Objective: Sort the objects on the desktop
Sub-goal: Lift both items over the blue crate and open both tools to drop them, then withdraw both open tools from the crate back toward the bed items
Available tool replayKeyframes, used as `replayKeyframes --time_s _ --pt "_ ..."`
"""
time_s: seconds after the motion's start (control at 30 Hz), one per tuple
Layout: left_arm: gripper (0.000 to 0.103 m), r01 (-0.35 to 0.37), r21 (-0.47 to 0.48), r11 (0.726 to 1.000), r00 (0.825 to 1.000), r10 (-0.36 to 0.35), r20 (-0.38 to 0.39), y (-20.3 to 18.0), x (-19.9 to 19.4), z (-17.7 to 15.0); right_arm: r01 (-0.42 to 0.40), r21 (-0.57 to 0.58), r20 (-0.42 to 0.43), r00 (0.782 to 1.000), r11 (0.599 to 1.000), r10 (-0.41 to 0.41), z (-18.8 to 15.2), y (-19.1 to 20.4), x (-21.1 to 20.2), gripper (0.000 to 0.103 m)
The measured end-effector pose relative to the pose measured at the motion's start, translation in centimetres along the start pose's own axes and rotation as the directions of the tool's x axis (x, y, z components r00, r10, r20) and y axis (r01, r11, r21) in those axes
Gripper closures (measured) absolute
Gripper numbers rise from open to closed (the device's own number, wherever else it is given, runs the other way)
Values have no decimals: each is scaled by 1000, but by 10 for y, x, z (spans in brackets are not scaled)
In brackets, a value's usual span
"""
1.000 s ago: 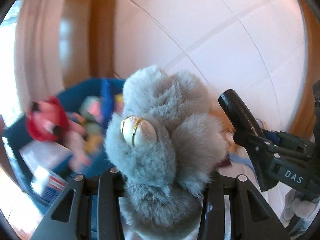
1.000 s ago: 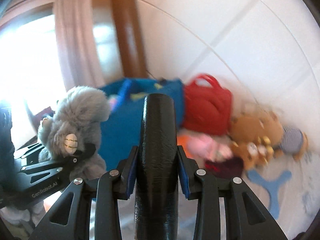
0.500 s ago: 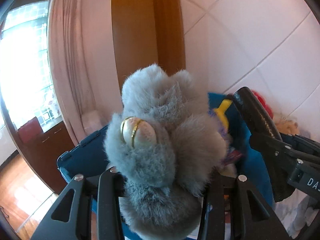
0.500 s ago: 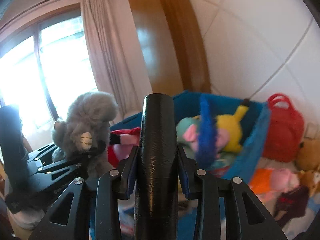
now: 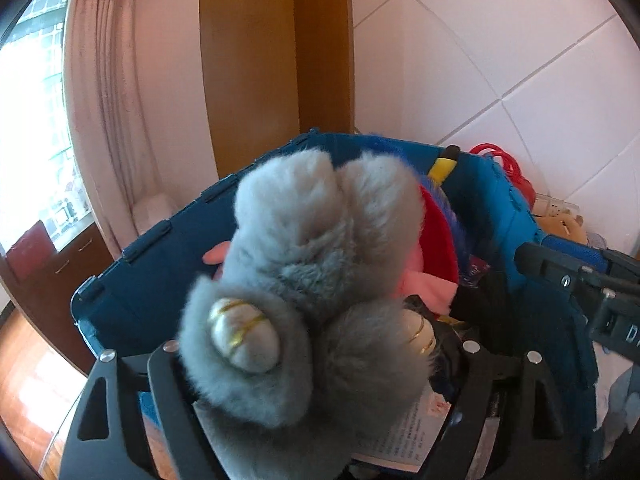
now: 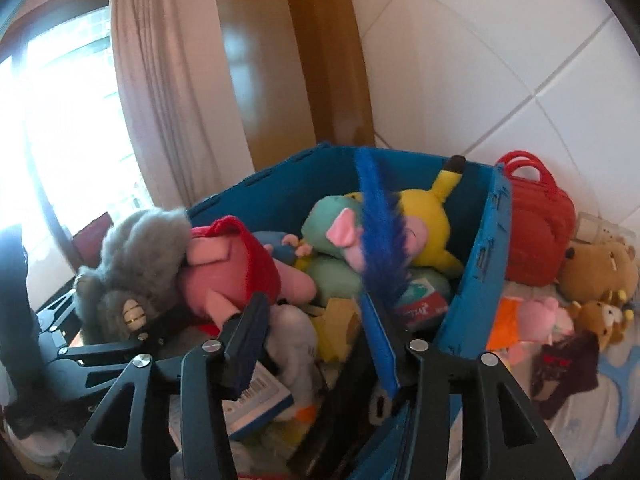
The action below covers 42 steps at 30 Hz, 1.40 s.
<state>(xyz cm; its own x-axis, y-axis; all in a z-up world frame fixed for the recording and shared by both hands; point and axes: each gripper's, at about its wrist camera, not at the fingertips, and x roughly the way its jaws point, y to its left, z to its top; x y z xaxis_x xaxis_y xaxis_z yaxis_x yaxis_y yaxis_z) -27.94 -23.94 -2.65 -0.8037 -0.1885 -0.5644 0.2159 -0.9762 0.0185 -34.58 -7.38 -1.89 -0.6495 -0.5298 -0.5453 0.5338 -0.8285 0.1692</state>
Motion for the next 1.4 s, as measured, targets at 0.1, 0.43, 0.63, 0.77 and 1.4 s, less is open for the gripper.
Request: replayKeyframes --time_s 0.1,0.43,0.63,0.77,1.4 --pt "21 15 1 1000 1000 -15 7 -5 -9 -3 13 -14 5 1000 1000 -13 -2 7 -10 45" --pt "20 54 13 998 996 -55 76 -20 -56 -8 59 -11 57 997 998 -58 -17 4 -54 7" --pt "13 115 56 992 984 -121 128 -65 -85 -8 114 23 110 987 993 -116 -29 -25 -101 0" --pt "13 146 85 986 977 -157 142 -110 -98 -11 141 51 126 981 989 -146 -42 -59 -135 0" --pt "13 99 37 994 994 -100 34 -309 -96 -60 212 79 34 976 974 -215 -115 -273 -230 0"
